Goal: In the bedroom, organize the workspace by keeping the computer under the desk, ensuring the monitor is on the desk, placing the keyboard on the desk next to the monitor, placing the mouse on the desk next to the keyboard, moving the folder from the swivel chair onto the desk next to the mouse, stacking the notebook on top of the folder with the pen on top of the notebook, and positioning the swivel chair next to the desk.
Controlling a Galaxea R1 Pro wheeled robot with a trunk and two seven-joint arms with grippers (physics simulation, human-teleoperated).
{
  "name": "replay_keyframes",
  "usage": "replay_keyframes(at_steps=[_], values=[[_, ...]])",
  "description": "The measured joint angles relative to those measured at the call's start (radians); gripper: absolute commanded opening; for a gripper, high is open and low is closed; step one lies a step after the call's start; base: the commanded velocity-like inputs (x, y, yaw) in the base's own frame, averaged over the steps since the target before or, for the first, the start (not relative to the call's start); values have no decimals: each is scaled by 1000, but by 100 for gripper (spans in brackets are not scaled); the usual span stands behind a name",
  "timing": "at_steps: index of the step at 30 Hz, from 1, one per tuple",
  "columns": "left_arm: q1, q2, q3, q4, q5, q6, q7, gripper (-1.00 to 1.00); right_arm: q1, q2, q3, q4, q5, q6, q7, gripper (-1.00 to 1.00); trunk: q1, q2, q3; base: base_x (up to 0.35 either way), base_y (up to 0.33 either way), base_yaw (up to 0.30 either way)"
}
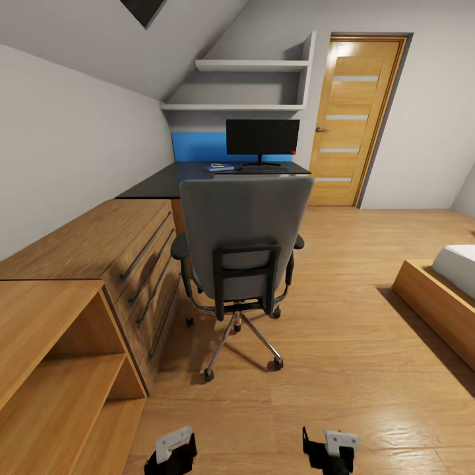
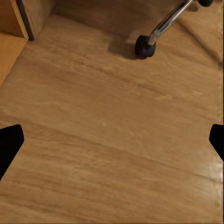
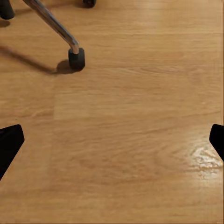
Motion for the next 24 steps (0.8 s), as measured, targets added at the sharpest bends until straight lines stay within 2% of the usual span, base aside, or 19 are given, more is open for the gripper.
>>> replay_keyframes(at_steps=[3,4,5,7,8,10,12,14,16,18,24], values=[[-18,-2,0,-47,-3,65,29,100,-25,-1,-1,-40,0,34,-6,100,0,0,0,0,0,0],[-38,-3,-1,-71,-8,122,58,100,-47,-1,-1,-64,2,66,-9,100,0,0,0,0,0,0],[-52,-4,-1,-81,-9,151,74,100,-61,-1,-1,-76,1,84,-11,100,0,0,0,0,0,0],[-99,-10,-2,-97,-5,226,111,100,-101,-1,-2,-101,2,140,-14,100,0,0,0,0,0,0],[-172,-21,-1,-80,1,300,138,100,-158,0,-3,-120,1,225,-15,100,0,0,0,0,0,0],[-267,-33,-1,-36,-2,322,148,100,-219,0,-3,-126,2,266,-16,100,0,0,0,0,0,0],[-315,-43,0,2,-1,330,152,100,-264,0,-3,-127,0,304,-15,100,0,0,0,0,0,0],[-403,-57,0,78,2,338,155,100,-307,-1,-3,-129,-1,349,-13,100,0,0,0,0,0,0],[-451,-63,2,122,10,341,154,100,-342,0,-4,-130,-2,394,-13,100,0,0,0,0,0,0],[-471,-65,3,141,25,342,153,100,-360,1,-4,-133,-2,422,-14,100,0,0,0,0,0,0],[-500,-64,6,173,123,338,151,100,-386,1,0,-166,1,490,-16,100,0,0,0,0,0,0]])
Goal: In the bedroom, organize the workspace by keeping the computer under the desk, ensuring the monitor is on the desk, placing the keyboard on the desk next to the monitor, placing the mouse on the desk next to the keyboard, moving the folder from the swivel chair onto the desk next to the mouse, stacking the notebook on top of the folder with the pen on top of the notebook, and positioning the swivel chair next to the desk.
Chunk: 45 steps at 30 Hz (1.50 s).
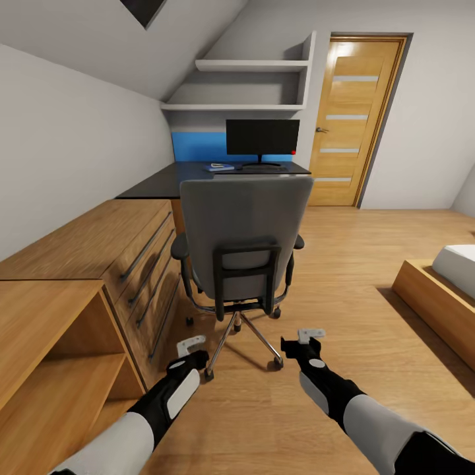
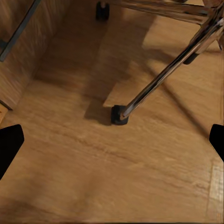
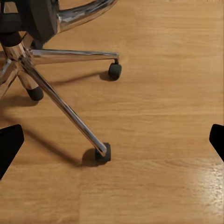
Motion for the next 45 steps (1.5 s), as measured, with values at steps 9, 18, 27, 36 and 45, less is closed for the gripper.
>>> replay_keyframes(at_steps=[9,18,27,36,45], values=[[-6,52,0,74,33,-104,-3,100,-4,-2,1,-6,6,4,7,100,0,0,0,0,0,0],[-6,75,-3,88,33,-146,0,100,-2,-6,0,1,7,-41,8,100,0,0,0,0,0,0],[-6,75,-6,88,34,-148,-1,100,-2,-11,2,-1,7,-56,6,100,0,0,0,0,0,0],[-6,75,-6,88,34,-148,-1,100,-2,-12,3,-2,6,-120,3,100,0,0,0,0,0,0],[-6,76,-5,88,32,-148,-2,100,-2,-12,3,0,6,-126,2,100,0,0,0,199,0,0]])
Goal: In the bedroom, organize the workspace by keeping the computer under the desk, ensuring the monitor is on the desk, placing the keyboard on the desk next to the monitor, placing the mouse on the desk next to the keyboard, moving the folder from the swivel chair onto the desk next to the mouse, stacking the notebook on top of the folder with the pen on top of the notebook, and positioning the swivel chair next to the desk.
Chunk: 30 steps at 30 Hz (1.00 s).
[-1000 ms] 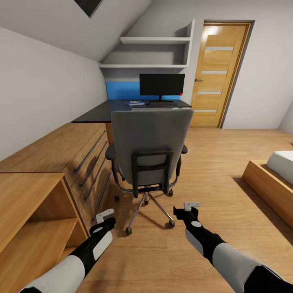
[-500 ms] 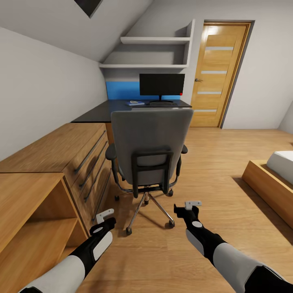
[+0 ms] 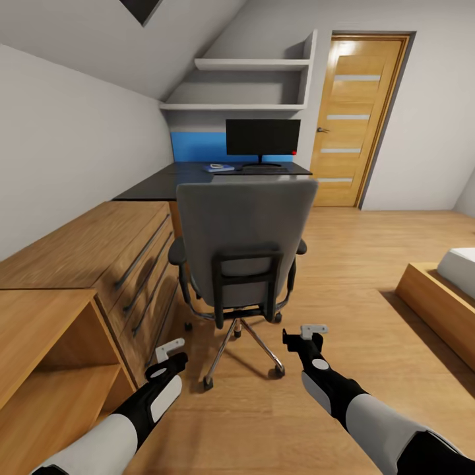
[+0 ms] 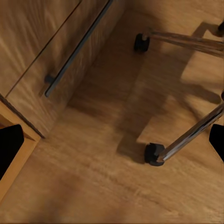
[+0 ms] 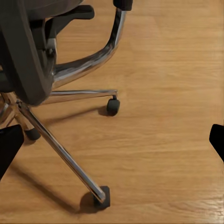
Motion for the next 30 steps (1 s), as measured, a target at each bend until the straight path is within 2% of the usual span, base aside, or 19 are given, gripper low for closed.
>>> replay_keyframes(at_steps=[7,15,30], values=[[0,-1,-1,0,1,0,0,100,0,0,0,0,0,0,1,100,0,0,0,59,0,0],[1,-1,-1,0,2,1,-4,100,0,2,0,0,0,0,-1,100,0,0,0,177,0,0],[0,0,0,0,2,1,-4,100,0,-1,0,1,1,-1,-1,100,0,0,0,56,0,0]])
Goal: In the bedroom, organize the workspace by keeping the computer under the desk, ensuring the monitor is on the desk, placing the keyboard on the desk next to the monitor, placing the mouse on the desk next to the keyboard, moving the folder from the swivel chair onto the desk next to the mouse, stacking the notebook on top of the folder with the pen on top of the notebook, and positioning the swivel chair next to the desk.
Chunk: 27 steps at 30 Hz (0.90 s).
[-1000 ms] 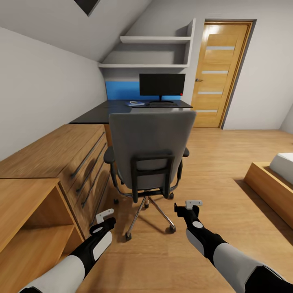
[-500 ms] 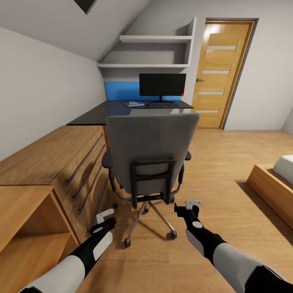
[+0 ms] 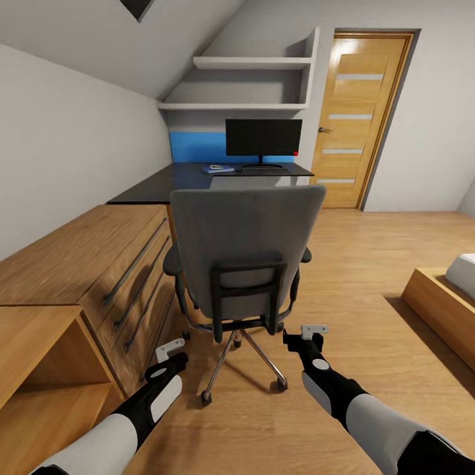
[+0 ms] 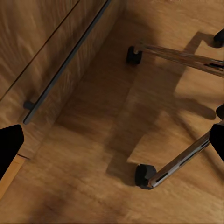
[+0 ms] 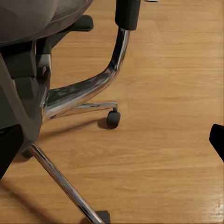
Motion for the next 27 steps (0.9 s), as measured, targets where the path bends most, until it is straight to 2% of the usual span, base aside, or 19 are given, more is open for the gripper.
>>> replay_keyframes(at_steps=[27], values=[[0,0,0,0,-2,-1,0,100,0,1,-1,0,-2,0,-1,100,0,0,0,181,0,0]])
